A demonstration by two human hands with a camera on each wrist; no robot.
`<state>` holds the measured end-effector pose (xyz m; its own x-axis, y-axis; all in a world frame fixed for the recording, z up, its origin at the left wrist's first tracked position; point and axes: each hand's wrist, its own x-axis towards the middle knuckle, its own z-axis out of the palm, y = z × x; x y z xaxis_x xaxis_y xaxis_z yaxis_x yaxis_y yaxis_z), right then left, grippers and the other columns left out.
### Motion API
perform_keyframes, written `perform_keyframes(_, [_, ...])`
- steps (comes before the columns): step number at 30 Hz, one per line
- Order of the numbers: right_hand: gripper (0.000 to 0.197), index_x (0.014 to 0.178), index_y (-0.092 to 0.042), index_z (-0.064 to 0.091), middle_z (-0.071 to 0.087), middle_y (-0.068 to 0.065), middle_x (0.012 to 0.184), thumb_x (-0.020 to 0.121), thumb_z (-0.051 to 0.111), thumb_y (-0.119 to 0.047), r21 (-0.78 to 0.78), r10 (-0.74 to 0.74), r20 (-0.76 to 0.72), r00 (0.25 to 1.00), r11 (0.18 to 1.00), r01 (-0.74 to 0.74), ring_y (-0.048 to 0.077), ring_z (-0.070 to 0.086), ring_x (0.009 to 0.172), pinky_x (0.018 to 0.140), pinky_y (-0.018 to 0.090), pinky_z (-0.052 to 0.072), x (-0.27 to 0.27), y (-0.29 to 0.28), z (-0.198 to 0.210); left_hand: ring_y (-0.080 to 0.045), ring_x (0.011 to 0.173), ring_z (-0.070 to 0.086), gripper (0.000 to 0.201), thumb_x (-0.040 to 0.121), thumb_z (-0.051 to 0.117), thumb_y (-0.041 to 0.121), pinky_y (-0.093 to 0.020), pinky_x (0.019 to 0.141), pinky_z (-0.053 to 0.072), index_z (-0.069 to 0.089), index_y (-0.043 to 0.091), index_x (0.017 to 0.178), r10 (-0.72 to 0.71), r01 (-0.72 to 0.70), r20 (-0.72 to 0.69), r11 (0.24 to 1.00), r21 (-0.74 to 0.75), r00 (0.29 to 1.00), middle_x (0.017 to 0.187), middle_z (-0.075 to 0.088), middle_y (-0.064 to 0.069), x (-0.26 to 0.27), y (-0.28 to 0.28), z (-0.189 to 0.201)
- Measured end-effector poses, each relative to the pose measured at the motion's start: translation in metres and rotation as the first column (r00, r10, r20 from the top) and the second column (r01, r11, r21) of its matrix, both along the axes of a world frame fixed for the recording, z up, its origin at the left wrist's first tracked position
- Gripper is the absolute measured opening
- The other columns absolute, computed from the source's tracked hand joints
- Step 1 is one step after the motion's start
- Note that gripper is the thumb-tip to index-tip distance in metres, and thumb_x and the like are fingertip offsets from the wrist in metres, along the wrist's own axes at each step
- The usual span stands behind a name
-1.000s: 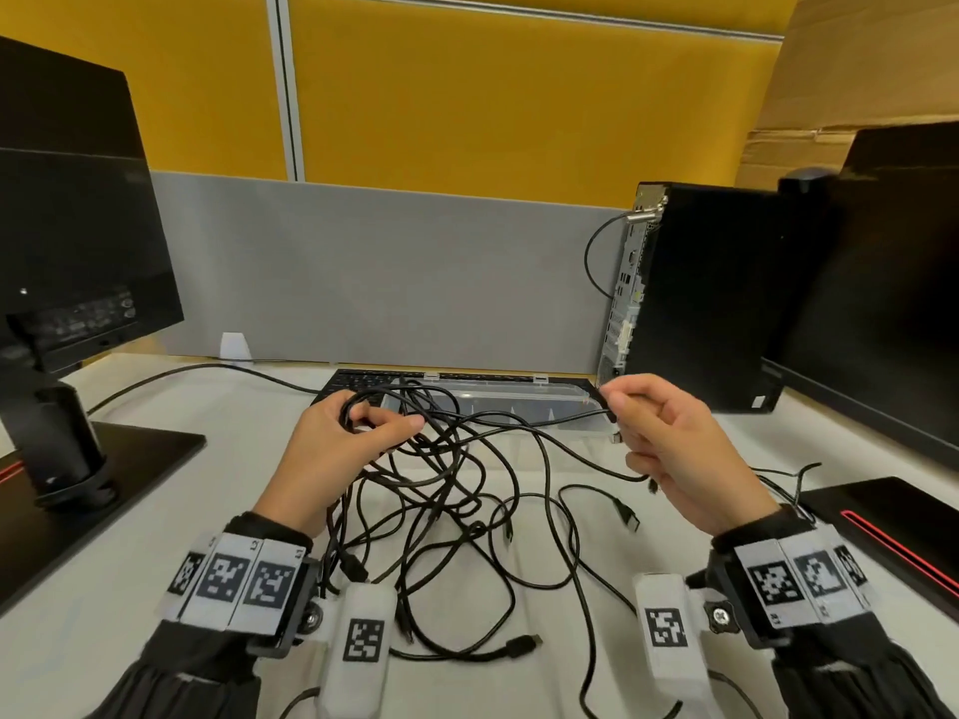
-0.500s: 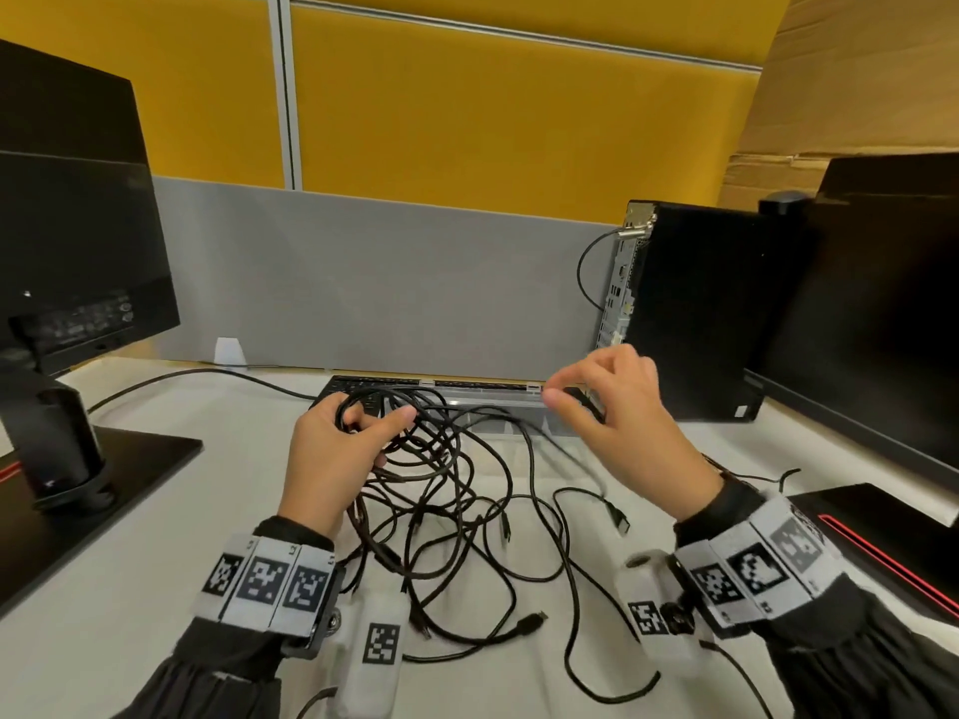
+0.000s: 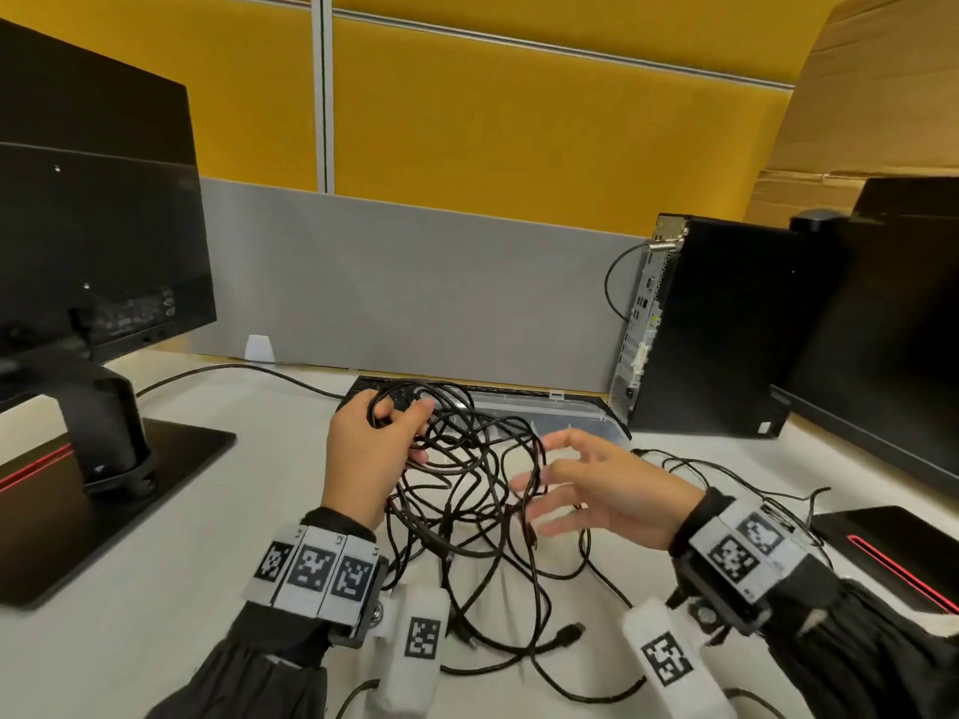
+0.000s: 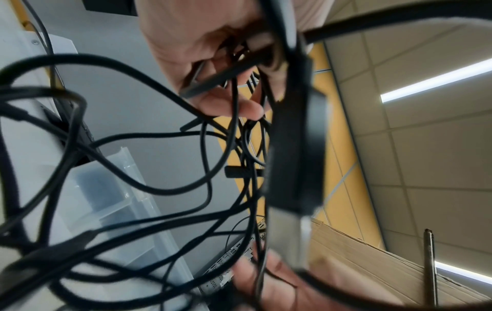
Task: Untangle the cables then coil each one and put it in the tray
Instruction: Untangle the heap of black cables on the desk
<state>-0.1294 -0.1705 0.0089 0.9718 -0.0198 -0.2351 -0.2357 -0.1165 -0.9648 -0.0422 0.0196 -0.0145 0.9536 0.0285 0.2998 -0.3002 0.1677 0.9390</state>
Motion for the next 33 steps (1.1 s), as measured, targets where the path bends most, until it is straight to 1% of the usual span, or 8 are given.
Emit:
perform_keyframes(4, [0.027,0.117,-0.013,0.046,0.067,0.003,0.079,0.093,0.043,-0.001,0.081,-0.089,0.183,0.979,0.994,0.075,0.021,0.064,0.086,0.084,0.040,0.049,0.000,0.003,0.000,-0.014,0.054,0.060,0.038,0.083,0.068,0.015,-0.016,0.048,0.049,0.033,0.017,0.068,-0.057,0.058,0.015,0.997,-0.059,0.998,0.078,0.053,-0.009,-0.002,0.000,0.003])
perform_keyframes(8, [0.015,0.104,-0.014,0.041,0.040,-0.001,0.059,0.095,0.040,-0.002,0.285,-0.276,0.243,0.930,0.937,0.204,0.011,0.037,0.049,0.051,0.025,0.044,0.000,-0.002,0.015,-0.007,0.071,0.059,0.038,0.079,0.071,0.024,-0.021,0.071,0.047,0.035,0.018,0.073,-0.131,0.126,0.046,0.988,0.093,0.990,0.076,0.055,0.000,-0.002,0.002,0.001])
perform_keyframes(12, [0.013,0.092,-0.016,0.038,0.032,-0.003,0.057,0.096,0.048,-0.010,-0.071,-0.194,0.482,0.854,0.963,0.259,0.005,0.029,0.042,0.038,0.016,0.029,-0.004,-0.015,0.025,-0.021,0.079,0.057,0.042,0.075,0.076,0.022,-0.028,0.077,0.046,0.034,0.019,0.072,-0.106,0.086,0.068,0.963,0.254,0.992,0.073,0.056,-0.003,0.000,0.002,-0.004])
perform_keyframes(16, [0.008,0.090,-0.014,0.046,0.057,0.002,0.060,0.094,0.053,-0.012,-0.537,0.057,0.634,0.771,0.750,0.387,0.015,0.051,0.042,0.047,0.023,0.047,-0.012,-0.028,0.027,-0.018,0.068,0.050,0.040,0.075,0.076,0.024,-0.028,0.069,0.047,0.036,0.016,0.073,-0.047,0.021,0.081,0.953,0.302,0.996,0.067,0.046,-0.002,0.003,0.001,-0.005])
perform_keyframes(20, [0.008,0.090,-0.017,0.052,0.063,0.002,0.063,0.090,0.059,-0.015,-0.637,0.090,0.595,0.799,0.659,0.400,0.016,0.060,0.050,0.049,0.025,0.052,-0.016,-0.041,0.024,-0.017,0.069,0.052,0.038,0.076,0.075,0.020,-0.033,0.077,0.051,0.037,0.015,0.075,-0.064,0.044,0.060,0.958,0.282,0.996,0.065,0.045,-0.002,0.003,-0.001,-0.007])
perform_keyframes(25, [0.012,0.085,-0.023,0.056,0.052,-0.007,0.053,0.085,0.062,-0.034,-0.834,0.161,0.493,0.855,0.370,0.411,0.003,0.048,0.045,0.051,0.014,0.040,-0.018,-0.054,0.023,-0.017,0.071,0.056,0.036,0.079,0.071,0.015,-0.031,0.079,0.052,0.036,0.017,0.074,-0.048,0.034,0.054,0.971,0.235,0.997,0.062,0.043,0.002,0.005,-0.001,-0.009])
perform_keyframes(29, [0.023,0.068,-0.019,0.063,0.044,-0.010,0.042,0.081,0.063,-0.038,-0.821,0.189,0.488,0.852,0.430,0.374,0.001,0.045,0.046,0.050,0.010,0.037,-0.032,-0.060,0.035,-0.018,0.070,0.060,0.039,0.078,0.072,0.013,-0.029,0.073,0.055,0.034,0.016,0.073,0.004,-0.018,0.064,0.974,0.224,0.998,0.061,0.044,0.001,0.010,0.003,-0.010])
perform_keyframes(33, [0.029,0.066,-0.015,0.059,0.047,-0.006,0.050,0.082,0.055,-0.039,-0.713,0.144,0.641,0.754,0.475,0.516,0.002,0.049,0.050,0.051,0.011,0.040,-0.046,-0.065,0.048,-0.025,0.070,0.062,0.038,0.076,0.074,0.017,-0.043,0.072,0.057,0.036,0.016,0.072,0.041,-0.057,0.068,0.965,0.256,0.997,0.065,0.051,-0.004,0.012,0.006,-0.010])
